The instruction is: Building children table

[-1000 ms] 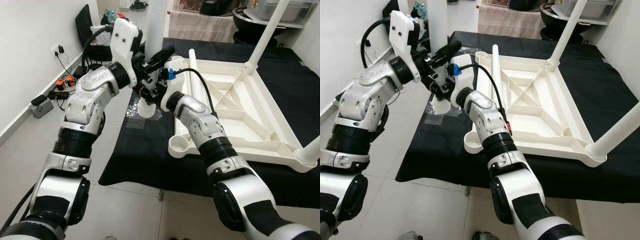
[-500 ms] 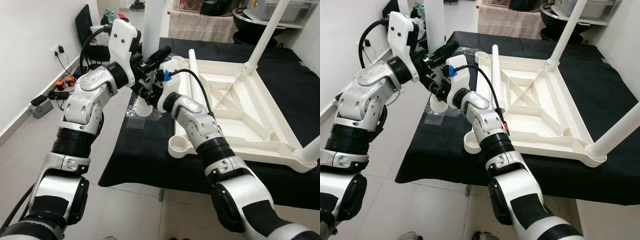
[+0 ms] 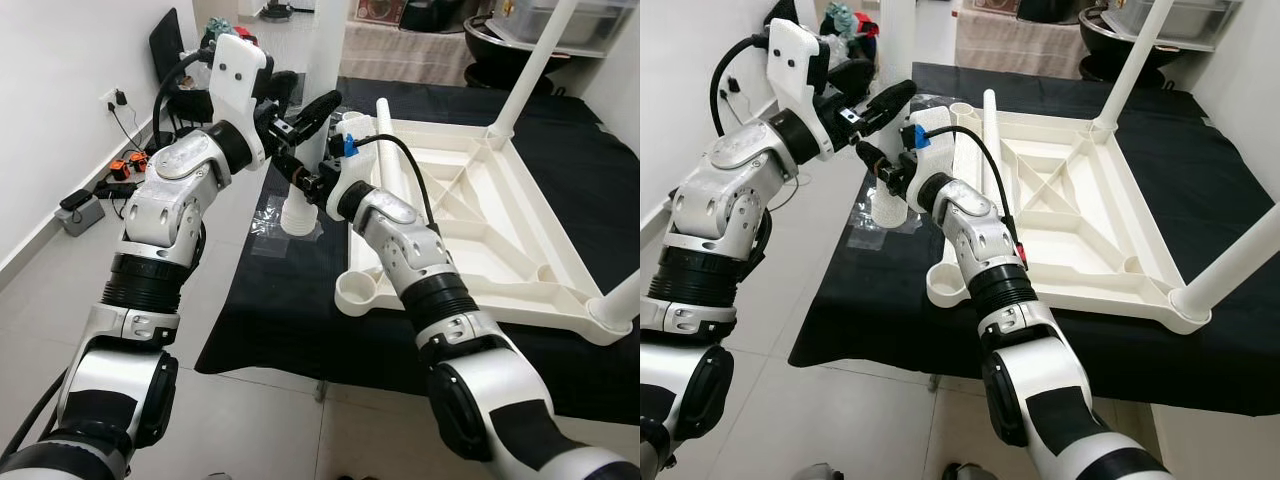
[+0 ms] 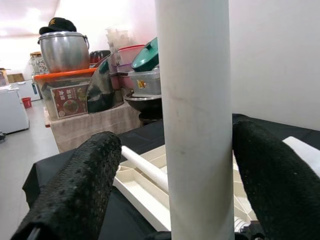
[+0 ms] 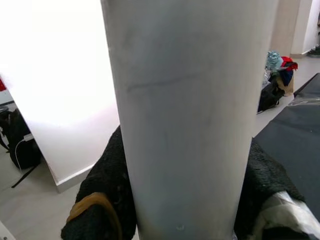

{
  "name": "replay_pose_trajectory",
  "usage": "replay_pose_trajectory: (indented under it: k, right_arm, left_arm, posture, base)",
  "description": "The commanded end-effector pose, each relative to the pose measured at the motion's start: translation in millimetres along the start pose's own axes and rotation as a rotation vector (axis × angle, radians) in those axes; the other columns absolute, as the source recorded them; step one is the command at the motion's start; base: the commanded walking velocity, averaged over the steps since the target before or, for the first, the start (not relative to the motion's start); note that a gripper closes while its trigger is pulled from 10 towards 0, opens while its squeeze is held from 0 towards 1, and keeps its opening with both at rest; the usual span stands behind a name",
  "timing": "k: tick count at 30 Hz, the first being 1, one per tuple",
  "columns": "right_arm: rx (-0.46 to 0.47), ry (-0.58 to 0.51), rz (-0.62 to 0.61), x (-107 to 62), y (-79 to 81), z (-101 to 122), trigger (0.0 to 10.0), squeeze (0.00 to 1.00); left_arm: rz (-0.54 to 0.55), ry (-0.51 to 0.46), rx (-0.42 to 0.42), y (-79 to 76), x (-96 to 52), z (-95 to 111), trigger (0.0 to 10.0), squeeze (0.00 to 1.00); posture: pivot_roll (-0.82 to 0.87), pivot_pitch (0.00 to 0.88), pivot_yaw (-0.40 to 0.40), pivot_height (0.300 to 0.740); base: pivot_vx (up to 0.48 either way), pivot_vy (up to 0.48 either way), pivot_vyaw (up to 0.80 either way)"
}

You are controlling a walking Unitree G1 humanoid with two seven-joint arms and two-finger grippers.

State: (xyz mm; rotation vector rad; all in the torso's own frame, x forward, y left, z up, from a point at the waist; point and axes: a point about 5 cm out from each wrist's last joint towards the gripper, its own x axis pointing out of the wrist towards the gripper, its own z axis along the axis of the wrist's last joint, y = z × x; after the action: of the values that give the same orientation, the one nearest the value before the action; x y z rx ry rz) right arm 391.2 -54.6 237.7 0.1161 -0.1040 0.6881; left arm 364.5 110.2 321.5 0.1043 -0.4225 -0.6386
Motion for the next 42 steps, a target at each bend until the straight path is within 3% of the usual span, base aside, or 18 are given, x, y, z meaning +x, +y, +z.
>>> replay_pose_trajectory:
  k: [1, 9, 12, 14, 18, 21, 22, 23, 26, 30, 32, 33, 36, 39, 42]
  right_arm:
    - [0.012, -0.057, -0.036, -1.2, -10.0, 15.1, 0.0, 0.0]
    - [0.002, -0.08, -0.056, -0.7, -14.1, 22.8, 0.0, 0.0]
    - [-0.007, -0.092, -0.06, -0.9, -15.5, 25.5, 0.0, 0.0]
    - [-0.013, -0.086, -0.059, -2.1, -15.8, 22.5, 0.0, 0.0]
    - [-0.014, -0.083, -0.071, -2.7, -16.8, 20.3, 0.0, 0.0]
    - [-0.01, -0.092, -0.103, -2.5, -19.9, 22.8, 0.0, 0.0]
    - [-0.002, -0.109, -0.123, -1.6, -22.9, 29.3, 0.0, 0.0]
    - [-0.002, -0.109, -0.123, -1.6, -22.9, 29.3, 0.0, 0.0]
    - [0.014, -0.158, -0.149, 0.3, -29.2, 48.2, 0.0, 0.0]
    - [0.013, -0.189, -0.175, -0.6, -35.1, 58.5, 0.0, 0.0]
    - [0.013, -0.189, -0.175, -0.6, -35.1, 58.5, 0.0, 0.0]
    - [0.025, -0.212, -0.174, -0.6, -36.0, 65.7, 0.0, 0.0]
    - [0.031, -0.219, -0.169, -0.3, -35.4, 68.0, 0.0, 0.0]
    - [0.006, -0.221, -0.126, -1.6, -26.3, 62.5, 0.0, 0.0]
    - [-0.017, -0.219, -0.1, -4.8, -21.0, 55.8, 0.0, 0.0]
  left_arm:
    - [0.084, 0.021, 0.028, 14.4, -3.8, 0.9, 10.0, 0.0]
    - [0.122, -0.029, 0.058, 19.2, -7.5, 11.3, 10.0, 0.0]
    - [0.193, -0.116, 0.089, 25.5, -11.9, 29.3, 10.0, 0.0]
    - [0.262, -0.208, 0.101, 34.7, -14.5, 55.1, 10.0, 0.0]
    - [0.249, -0.238, 0.085, 33.1, -15.2, 67.0, 10.0, 0.0]
    - [0.21, -0.222, 0.075, 24.9, -17.9, 60.5, 10.0, 0.0]
    - [0.166, -0.176, 0.062, 17.2, -22.5, 45.8, 10.0, 0.0]
    - [0.166, -0.176, 0.062, 17.2, -22.5, 45.8, 10.0, 0.0]
    - [0.053, -0.006, 0.014, -6.3, -45.2, -6.1, 10.0, 0.0]
    - [-0.014, 0.091, -0.044, -24.0, -63.2, -33.6, 10.0, 0.0]
    - [-0.014, 0.091, -0.044, -24.0, -63.2, -33.6, 10.0, 0.0]
    - [-0.03, 0.16, -0.065, -30.8, -74.6, -50.9, 10.0, 0.0]
    - [-0.024, 0.181, -0.065, -31.1, -78.0, -57.2, 10.0, 0.0]
    - [0.049, 0.226, 0.0, -22.3, -82.7, -68.9, 10.0, 0.0]
    - [0.063, 0.236, 0.01, -22.1, -85.2, -70.1, 10.0, 0.0]
  posture:
    - [0.04, 0.041, -0.062, 0.74]
    - [0.04, 0.04, -0.064, 0.74]
    - [0.04, 0.043, -0.066, 0.74]
    - [0.05, 0.044, -0.068, 0.74]
    - [0.05, 0.044, -0.068, 0.74]
    - [0.05, 0.042, -0.067, 0.74]
    - [0.04, 0.042, -0.067, 0.74]
    - [0.04, 0.042, -0.067, 0.74]
    - [0.05, 0.037, -0.07, 0.74]
    - [0.05, 0.035, -0.071, 0.74]
    - [0.05, 0.035, -0.071, 0.74]
    - [0.05, 0.033, -0.072, 0.74]
    - [0.05, 0.033, -0.072, 0.74]
    - [0.05, 0.027, -0.07, 0.74]
    - [0.05, 0.028, -0.071, 0.74]
  base:
    - [0.0, 0.0, 0.0]
    - [0.0, 0.0, 0.0]
    - [0.0, 0.0, 0.0]
    - [0.0, 0.0, 0.0]
    - [0.0, 0.0, 0.0]
    - [0.0, 0.0, 0.0]
    - [0.0, 0.0, 0.0]
    - [0.0, 0.0, 0.0]
    - [0.0, 0.0, 0.0]
    - [0.0, 0.0, 0.0]
    - [0.0, 0.0, 0.0]
    - [0.0, 0.0, 0.0]
    - [0.0, 0.0, 0.0]
    - [0.0, 0.0, 0.0]
    - [0.0, 0.0, 0.0]
